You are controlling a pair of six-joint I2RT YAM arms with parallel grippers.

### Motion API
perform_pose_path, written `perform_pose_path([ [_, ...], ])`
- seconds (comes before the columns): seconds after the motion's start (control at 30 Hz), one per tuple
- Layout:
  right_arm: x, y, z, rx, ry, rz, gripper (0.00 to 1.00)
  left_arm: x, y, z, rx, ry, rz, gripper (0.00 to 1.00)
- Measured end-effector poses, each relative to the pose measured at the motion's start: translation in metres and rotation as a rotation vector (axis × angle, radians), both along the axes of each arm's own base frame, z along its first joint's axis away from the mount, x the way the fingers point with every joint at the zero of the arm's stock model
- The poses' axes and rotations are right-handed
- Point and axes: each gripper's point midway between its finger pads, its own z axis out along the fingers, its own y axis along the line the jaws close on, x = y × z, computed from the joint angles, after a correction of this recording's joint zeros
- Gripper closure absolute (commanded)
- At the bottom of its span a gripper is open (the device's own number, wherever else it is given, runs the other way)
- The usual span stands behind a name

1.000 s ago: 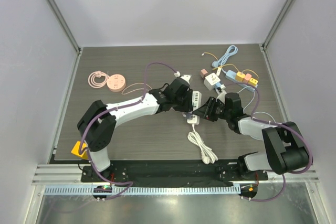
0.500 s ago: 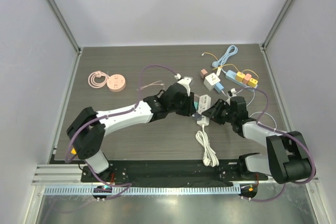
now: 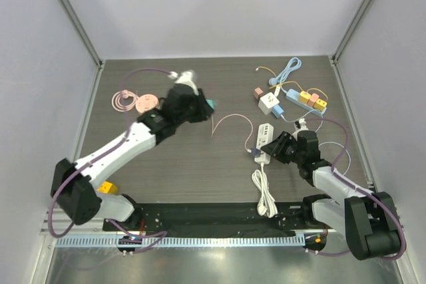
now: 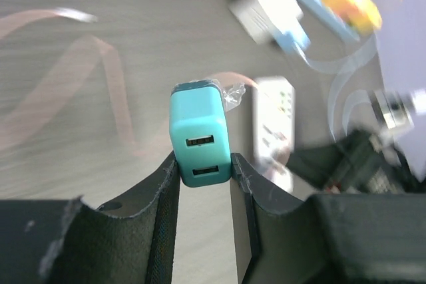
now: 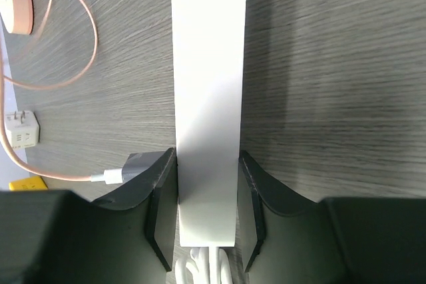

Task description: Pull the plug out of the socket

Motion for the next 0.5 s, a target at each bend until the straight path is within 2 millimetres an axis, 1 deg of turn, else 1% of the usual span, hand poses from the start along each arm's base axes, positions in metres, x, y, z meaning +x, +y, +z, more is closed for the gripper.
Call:
perform_pose_path([
  [0.07, -0.001, 0.000, 0.000, 0.000, -0.006, 0.003, 0.99, 0.018, 0.046, 0.008, -0.022, 0.001, 0.120, 1.00],
  [0.13, -0.002, 0.001, 0.000, 0.001, -0.007, 0.009, 0.99, 0.029, 0.095, 0.009, -0.030, 0.009, 0.241, 1.00],
  [0.17, -0.002, 0.001, 0.000, 0.000, -0.009, 0.010, 0.99, 0.031, 0.117, 0.007, -0.029, 0.018, 0.294, 1.00],
  [0.2, -0.002, 0.001, 0.000, 0.000, -0.011, 0.012, 0.99, 0.031, 0.132, 0.005, -0.025, 0.026, 0.326, 1.00],
  [0.27, -0.002, 0.001, 0.000, 0.001, -0.014, 0.015, 0.99, 0.028, 0.154, -0.001, -0.014, 0.051, 0.372, 1.00],
  [0.3, -0.002, 0.001, 0.001, 0.001, -0.015, 0.017, 0.99, 0.026, 0.161, -0.004, -0.007, 0.067, 0.386, 1.00],
  [0.43, -0.002, 0.002, 0.000, 0.004, -0.015, 0.024, 0.99, 0.021, 0.182, -0.019, 0.017, 0.132, 0.437, 1.00],
  [0.5, -0.002, 0.003, 0.000, 0.004, -0.017, 0.026, 0.99, 0.017, 0.196, -0.031, 0.033, 0.176, 0.485, 1.00],
])
